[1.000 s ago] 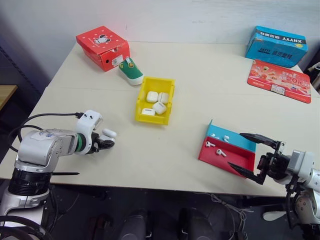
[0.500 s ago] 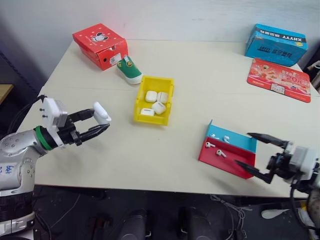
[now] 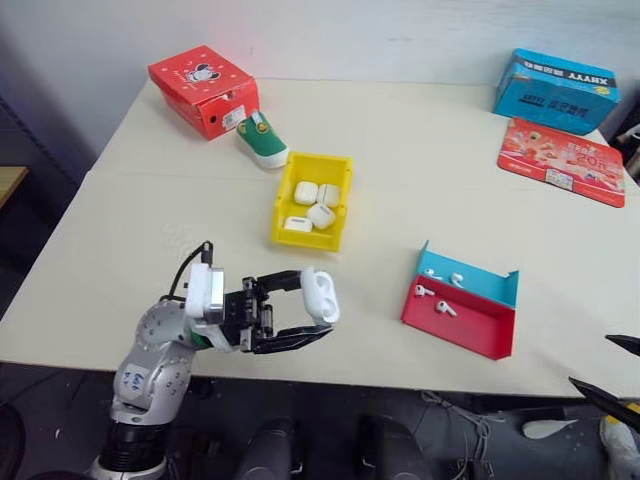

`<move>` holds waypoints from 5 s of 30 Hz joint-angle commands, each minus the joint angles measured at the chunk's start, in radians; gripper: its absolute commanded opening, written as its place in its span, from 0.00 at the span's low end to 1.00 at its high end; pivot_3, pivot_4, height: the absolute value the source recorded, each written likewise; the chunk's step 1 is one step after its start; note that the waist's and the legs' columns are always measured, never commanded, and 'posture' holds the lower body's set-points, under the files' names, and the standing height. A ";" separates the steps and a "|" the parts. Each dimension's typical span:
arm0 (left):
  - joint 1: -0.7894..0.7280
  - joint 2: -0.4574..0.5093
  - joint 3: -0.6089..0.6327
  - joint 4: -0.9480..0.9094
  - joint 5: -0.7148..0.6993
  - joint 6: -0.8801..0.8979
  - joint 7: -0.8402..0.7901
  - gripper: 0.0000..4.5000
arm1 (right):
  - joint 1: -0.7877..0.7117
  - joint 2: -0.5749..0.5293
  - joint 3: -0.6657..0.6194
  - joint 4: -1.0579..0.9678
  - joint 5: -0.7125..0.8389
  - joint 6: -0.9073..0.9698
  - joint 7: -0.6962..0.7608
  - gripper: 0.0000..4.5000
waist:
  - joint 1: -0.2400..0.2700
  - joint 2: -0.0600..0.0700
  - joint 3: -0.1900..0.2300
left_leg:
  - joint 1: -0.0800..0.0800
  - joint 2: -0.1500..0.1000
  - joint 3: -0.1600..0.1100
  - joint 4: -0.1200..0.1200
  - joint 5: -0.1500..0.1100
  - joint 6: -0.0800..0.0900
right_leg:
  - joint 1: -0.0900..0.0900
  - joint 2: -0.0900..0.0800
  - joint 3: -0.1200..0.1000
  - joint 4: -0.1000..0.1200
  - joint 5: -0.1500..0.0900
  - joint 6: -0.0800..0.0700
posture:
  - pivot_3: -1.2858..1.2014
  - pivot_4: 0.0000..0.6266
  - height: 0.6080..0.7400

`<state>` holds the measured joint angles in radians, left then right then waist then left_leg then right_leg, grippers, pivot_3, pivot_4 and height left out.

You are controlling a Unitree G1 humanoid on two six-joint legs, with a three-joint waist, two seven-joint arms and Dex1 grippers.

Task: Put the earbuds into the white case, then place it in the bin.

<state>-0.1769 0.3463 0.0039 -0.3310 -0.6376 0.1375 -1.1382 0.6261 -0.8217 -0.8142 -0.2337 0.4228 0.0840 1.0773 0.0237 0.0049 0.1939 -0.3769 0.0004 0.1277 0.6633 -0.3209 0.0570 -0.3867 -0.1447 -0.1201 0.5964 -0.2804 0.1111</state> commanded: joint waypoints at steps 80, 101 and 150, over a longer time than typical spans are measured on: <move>0.001 0.028 -0.068 -0.045 -0.002 -0.001 0.057 0.61 | -0.878 -0.234 0.972 -0.372 -0.085 1.033 -0.419 0.17 | 0.000 0.001 -0.003 | -0.014 -0.002 -0.010 0.005 0.005 0.007 | -0.005 -0.002 -0.012 -0.003 0.001 0.001 | 0.52 0.24 1.00; -0.217 -0.093 -0.068 0.082 -0.217 0.138 -0.021 0.61 | -0.909 0.368 0.467 -0.434 0.446 0.372 -0.226 0.17 | -0.005 0.001 -0.002 | -0.011 -0.002 -0.011 0.005 0.006 0.008 | 0.000 0.000 -0.011 -0.005 0.004 0.005 | 0.52 0.24 1.00; -0.232 -0.162 -0.077 0.092 -0.151 0.139 -0.037 0.61 | -0.824 0.226 0.641 -0.400 0.384 0.168 -0.168 0.99 | 0.001 0.001 -0.002 | -0.014 -0.005 -0.010 0.005 0.007 0.010 | -0.004 -0.002 -0.011 -0.002 0.003 0.005 | 0.52 0.24 1.00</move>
<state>-0.4008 0.1966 -0.0850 -0.1876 -0.7762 0.3027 -1.1815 -0.2252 -0.5645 -0.1415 -0.5920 0.7833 0.2252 0.9033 0.0251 0.0055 0.1917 -0.3912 -0.0044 0.1178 0.6683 -0.3138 0.0673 -0.3908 -0.1471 -0.1315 0.5939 -0.2770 0.1162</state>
